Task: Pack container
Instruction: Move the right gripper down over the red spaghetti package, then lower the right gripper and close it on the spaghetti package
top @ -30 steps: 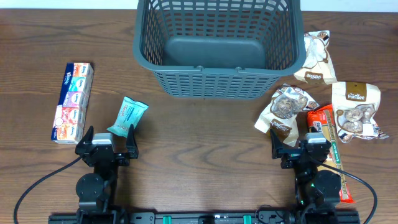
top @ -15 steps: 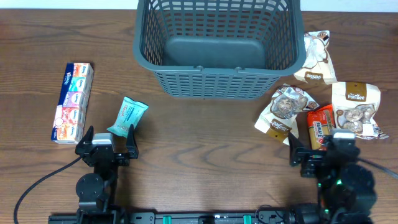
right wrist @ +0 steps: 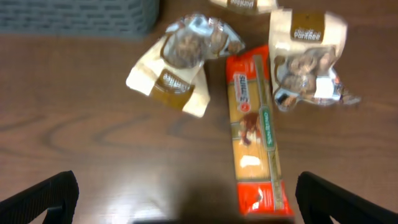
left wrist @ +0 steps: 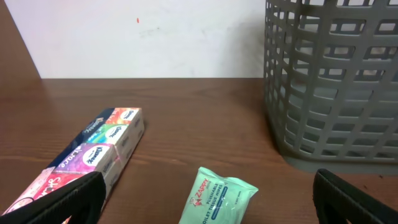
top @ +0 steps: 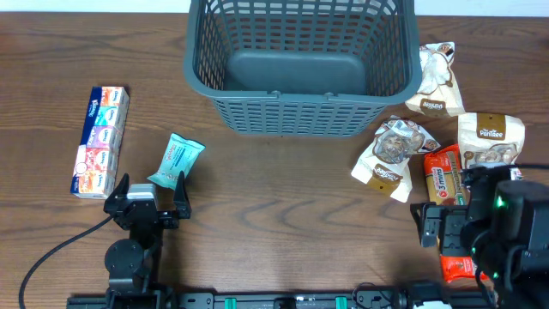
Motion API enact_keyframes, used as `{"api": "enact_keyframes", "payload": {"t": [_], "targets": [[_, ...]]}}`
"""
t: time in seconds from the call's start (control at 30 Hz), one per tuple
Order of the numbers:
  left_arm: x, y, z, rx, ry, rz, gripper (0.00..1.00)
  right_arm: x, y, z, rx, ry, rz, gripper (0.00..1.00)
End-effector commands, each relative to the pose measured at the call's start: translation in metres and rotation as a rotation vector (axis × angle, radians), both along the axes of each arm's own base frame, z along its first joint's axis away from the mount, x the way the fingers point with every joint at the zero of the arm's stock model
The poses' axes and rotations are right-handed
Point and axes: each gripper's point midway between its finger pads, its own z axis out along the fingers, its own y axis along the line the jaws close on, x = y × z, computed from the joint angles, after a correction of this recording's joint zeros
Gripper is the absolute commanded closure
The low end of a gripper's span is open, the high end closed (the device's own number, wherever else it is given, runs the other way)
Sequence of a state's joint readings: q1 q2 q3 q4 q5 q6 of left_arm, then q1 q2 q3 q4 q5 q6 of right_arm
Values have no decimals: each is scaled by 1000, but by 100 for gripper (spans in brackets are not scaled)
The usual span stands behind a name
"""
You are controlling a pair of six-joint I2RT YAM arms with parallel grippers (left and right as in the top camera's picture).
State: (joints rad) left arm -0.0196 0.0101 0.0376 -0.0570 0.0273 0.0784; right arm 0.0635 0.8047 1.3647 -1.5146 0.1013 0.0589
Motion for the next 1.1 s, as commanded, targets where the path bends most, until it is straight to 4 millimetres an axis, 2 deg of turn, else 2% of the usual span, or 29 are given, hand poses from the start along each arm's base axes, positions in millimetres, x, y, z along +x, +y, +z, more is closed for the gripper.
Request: {"api": "enact_keyframes", "payload": {"t": [0.0,0.13,0.23,0.33,0.4,0.47,0.57,0.7,0.83,0.97,1.07], "targets": [[0,-3,-17,-7,37,-15,1,-4,5,10,44,3,-11,1],[0,-3,-17,-7,37,-15,1,-8,-22,12,-73,7,-114,1],[0,-3,-17,-7,37,-15,1,-20,-44,8,-185,64,-189,1],[0,-3,-17,-7,37,-15,1,-29,-49,-1,-218,154,-194,1],[0,-3,-17,-7,37,-15,1,-25,-41,-6,-179,184,-162,1],[0,-3,-17,-7,37,-15,1,-21,-42,-11,-162,226,-184,1],[0,-3,-17,-7,37,-15,1,-13,-54,-17,-168,279,-257,1],[0,-3,-17,-7,37,-15,1,10,-79,-24,-174,312,-339,1],[0,-3,-17,-7,37,-15,1,29,-98,-33,-105,313,-413,1],[0,-3,-17,-7,37,-15,1,57,-98,-45,45,279,-325,1],[0,-3,-17,-7,37,-15,1,65,-101,-52,85,286,-278,1]]}}
